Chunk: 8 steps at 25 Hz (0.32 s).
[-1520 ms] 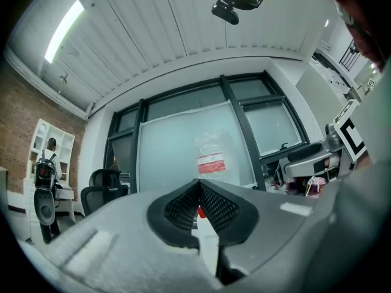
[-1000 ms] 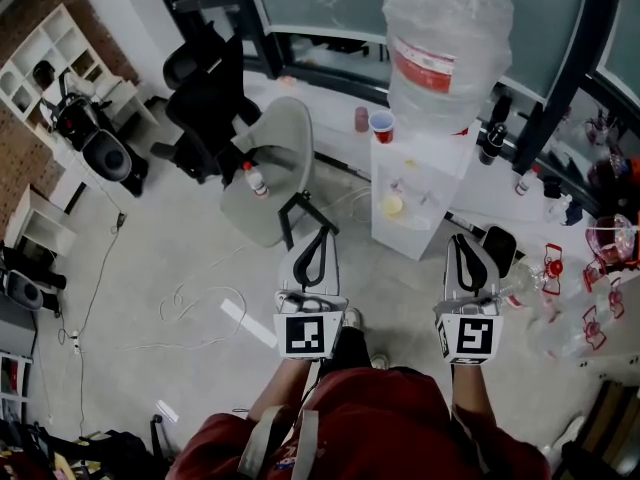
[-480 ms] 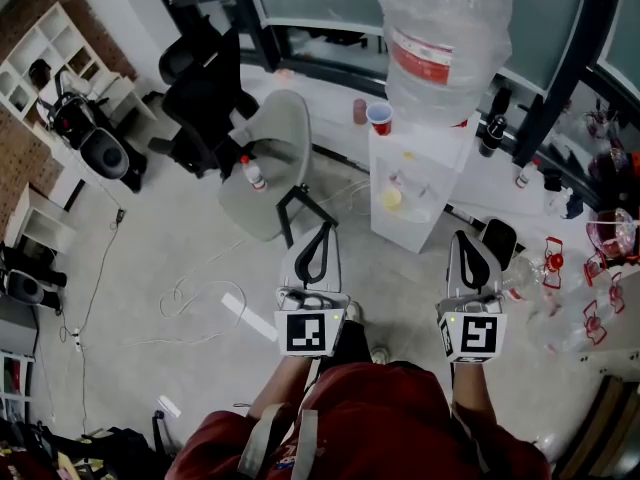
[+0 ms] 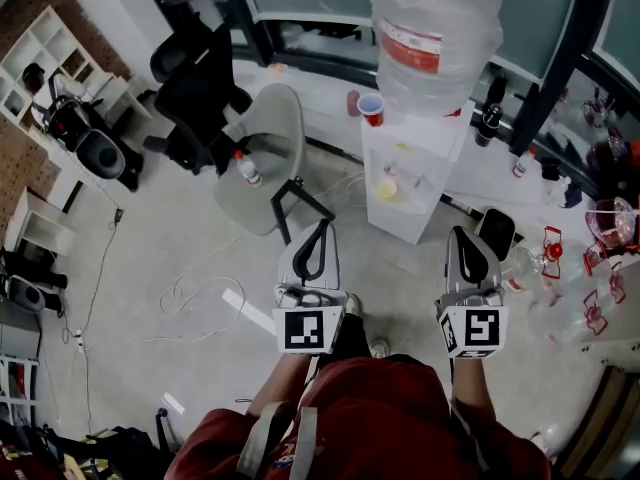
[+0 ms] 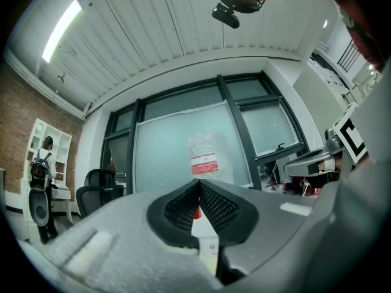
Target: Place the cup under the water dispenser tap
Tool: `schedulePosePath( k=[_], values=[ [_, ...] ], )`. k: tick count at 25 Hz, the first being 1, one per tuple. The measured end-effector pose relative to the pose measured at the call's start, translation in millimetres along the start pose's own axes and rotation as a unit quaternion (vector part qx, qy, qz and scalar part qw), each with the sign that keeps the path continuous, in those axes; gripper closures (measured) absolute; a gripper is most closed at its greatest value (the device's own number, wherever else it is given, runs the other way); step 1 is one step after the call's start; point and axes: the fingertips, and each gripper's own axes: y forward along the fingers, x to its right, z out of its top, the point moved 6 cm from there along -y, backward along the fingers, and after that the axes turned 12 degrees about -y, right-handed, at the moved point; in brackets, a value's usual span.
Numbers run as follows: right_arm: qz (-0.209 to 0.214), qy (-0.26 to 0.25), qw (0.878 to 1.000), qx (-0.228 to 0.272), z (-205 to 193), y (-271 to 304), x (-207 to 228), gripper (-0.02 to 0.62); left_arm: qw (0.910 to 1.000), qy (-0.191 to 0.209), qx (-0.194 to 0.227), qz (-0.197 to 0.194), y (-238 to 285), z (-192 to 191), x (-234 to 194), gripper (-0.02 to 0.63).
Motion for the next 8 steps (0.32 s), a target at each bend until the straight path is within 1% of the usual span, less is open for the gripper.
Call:
schedulePosePath(
  k=[3, 8],
  values=[
    [-0.005, -0.013, 1.0, -0.002, -1.8, -3.9, 2.9, 0.595, 1.0, -0.003, 0.001, -0.002, 0.4, -0.5, 4.8, 0.6],
    [-0.008, -0.007, 1.0, -0.004, -6.3, -8.6, 9.7, 0.595, 1.0, -0.003, 0.002, -0.004, 2.2, -1.4, 12.7, 0.6]
  ],
)
